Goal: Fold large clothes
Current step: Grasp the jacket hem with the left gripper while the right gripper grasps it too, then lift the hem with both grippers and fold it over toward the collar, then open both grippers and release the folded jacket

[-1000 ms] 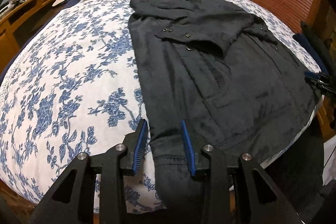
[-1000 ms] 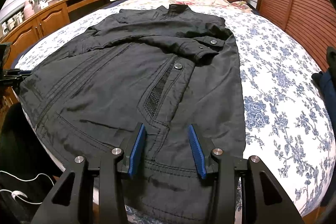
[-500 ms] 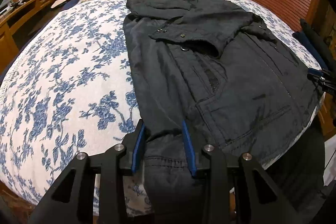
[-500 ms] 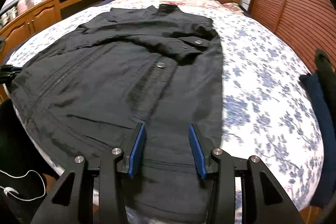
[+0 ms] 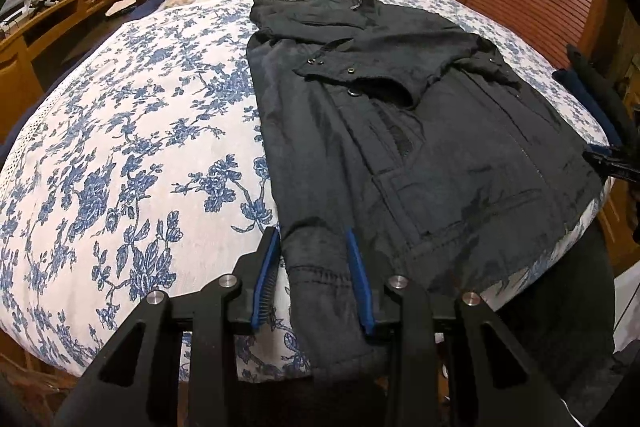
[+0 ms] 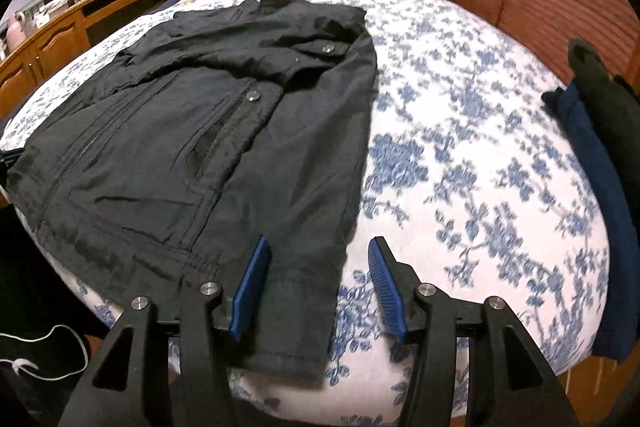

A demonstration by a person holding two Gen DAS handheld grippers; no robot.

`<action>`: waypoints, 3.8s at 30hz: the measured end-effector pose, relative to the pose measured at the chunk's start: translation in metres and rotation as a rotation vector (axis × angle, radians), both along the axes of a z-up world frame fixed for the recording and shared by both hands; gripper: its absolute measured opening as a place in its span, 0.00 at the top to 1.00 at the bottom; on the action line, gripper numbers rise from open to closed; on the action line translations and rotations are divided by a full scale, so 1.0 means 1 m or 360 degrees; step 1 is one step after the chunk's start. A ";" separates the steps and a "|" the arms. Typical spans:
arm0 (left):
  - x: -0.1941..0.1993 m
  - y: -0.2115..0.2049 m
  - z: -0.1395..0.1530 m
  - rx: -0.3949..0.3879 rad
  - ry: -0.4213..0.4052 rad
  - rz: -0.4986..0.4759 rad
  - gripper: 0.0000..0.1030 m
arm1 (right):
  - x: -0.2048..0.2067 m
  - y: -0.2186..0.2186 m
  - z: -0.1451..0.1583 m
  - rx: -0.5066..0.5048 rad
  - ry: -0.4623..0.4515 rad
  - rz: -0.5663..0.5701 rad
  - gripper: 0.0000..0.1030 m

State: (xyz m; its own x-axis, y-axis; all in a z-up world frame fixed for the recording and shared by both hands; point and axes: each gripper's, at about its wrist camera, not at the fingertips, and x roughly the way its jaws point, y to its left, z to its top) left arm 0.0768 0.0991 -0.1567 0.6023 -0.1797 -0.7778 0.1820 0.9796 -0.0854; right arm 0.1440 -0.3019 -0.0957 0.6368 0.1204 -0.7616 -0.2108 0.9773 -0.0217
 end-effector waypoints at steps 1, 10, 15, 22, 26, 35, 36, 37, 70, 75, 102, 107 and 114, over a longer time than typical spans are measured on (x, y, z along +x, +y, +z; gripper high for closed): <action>-0.001 0.001 0.000 -0.0010 -0.0008 0.0003 0.66 | 0.001 0.000 0.000 0.0034 0.0017 0.0018 0.48; -0.006 0.006 0.025 -0.0080 -0.0078 -0.0035 0.92 | 0.007 0.009 0.022 0.0158 -0.0050 0.0191 0.86; -0.010 -0.001 0.057 -0.0096 -0.0210 -0.0073 0.93 | 0.002 0.003 0.068 0.0313 -0.0234 0.0199 0.88; -0.012 -0.009 0.109 -0.0129 -0.0392 -0.0096 0.94 | -0.002 -0.002 0.115 0.0444 -0.0393 0.0217 0.90; -0.023 -0.009 0.142 -0.0162 -0.0496 -0.0106 0.94 | -0.023 -0.012 0.138 0.0495 -0.0489 0.0230 0.90; -0.064 -0.013 0.212 -0.0159 -0.0731 -0.0152 0.95 | -0.089 -0.029 0.181 0.0545 -0.0674 0.0285 0.90; -0.069 -0.013 0.217 -0.0163 -0.0748 -0.0153 0.95 | -0.099 -0.033 0.187 0.0563 -0.0697 0.0294 0.91; -0.073 -0.013 0.221 -0.0164 -0.0766 -0.0163 0.95 | -0.107 -0.035 0.189 0.0575 -0.0717 0.0301 0.91; 0.172 -0.002 0.117 -0.0255 -0.0641 0.0170 0.94 | 0.165 0.021 0.101 0.0258 -0.0476 -0.0078 0.89; 0.195 -0.007 0.104 -0.0263 -0.0573 0.0156 0.94 | 0.185 0.033 0.095 0.0201 -0.0381 -0.0116 0.87; 0.194 -0.006 0.098 -0.0122 -0.0512 0.0080 0.88 | 0.150 0.143 0.118 -0.0007 -0.0303 0.0167 0.38; 0.186 0.012 0.107 -0.0149 -0.0567 0.0116 0.88 | 0.137 0.190 0.115 0.0045 -0.0238 0.0347 0.38; 0.180 0.032 0.112 -0.0145 -0.0586 0.0159 0.79 | 0.114 0.256 0.108 -0.0029 -0.0152 0.0629 0.38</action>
